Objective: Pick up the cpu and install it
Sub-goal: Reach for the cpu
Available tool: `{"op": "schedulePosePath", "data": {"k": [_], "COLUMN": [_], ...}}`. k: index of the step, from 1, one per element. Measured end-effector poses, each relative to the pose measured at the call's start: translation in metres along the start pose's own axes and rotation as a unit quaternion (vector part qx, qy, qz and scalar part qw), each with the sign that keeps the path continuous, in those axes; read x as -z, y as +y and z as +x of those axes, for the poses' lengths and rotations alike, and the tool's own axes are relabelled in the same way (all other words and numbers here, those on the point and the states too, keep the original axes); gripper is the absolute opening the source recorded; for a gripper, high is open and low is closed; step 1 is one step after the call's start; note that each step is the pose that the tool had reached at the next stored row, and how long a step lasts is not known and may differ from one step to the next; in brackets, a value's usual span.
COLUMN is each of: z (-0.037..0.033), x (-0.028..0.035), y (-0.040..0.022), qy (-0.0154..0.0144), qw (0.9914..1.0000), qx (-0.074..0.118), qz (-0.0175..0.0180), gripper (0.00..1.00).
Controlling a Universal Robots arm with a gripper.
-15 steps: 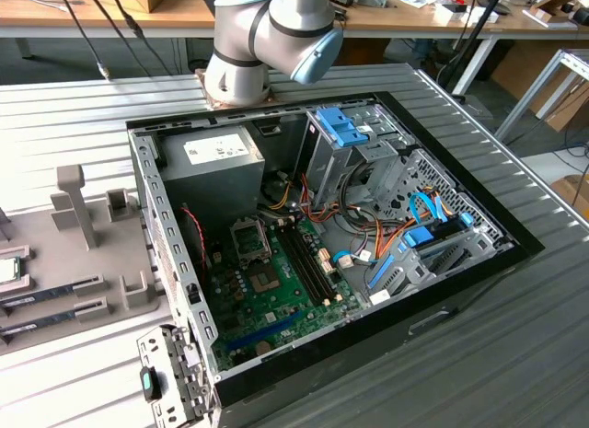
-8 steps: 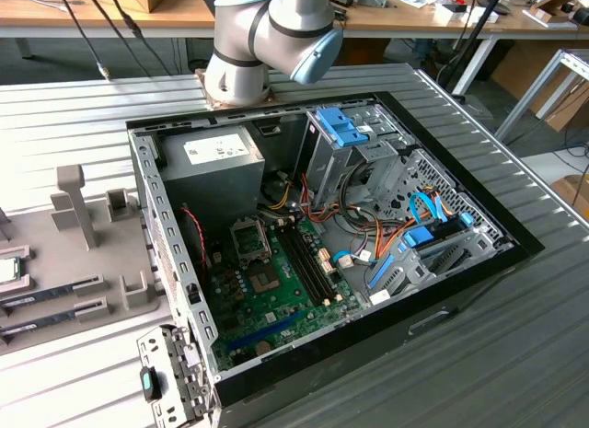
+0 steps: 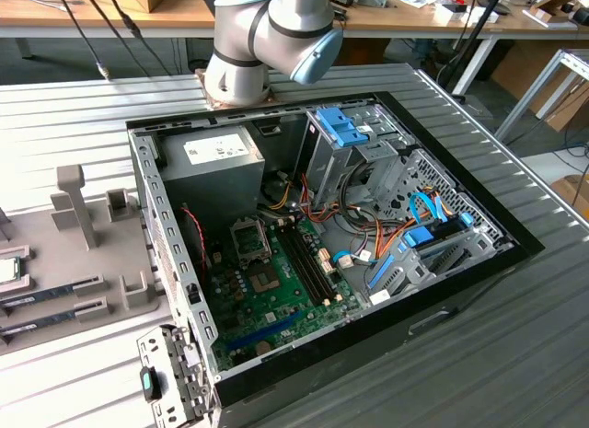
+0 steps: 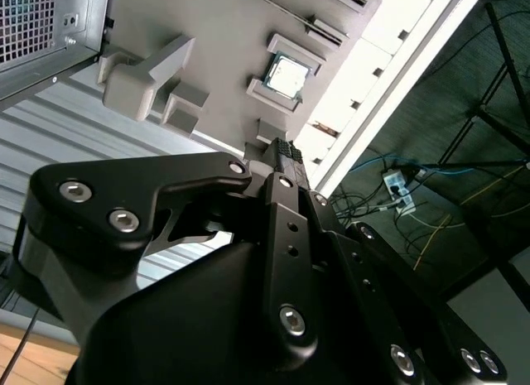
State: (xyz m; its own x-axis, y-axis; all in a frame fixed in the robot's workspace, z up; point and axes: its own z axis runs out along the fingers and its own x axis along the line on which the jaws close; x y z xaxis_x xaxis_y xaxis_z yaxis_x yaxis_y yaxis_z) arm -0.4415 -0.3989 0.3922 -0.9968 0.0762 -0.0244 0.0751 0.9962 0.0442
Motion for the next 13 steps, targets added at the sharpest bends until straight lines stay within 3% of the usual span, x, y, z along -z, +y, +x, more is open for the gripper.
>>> {"op": "schedulePosePath", "data": {"k": [13], "z": [0.0051], "x": [0.0001], "y": [-0.0004], "qy": [0.0], "qw": [1.0], "qx": [0.0], "qz": [0.0], "gripper": [0.11]}}
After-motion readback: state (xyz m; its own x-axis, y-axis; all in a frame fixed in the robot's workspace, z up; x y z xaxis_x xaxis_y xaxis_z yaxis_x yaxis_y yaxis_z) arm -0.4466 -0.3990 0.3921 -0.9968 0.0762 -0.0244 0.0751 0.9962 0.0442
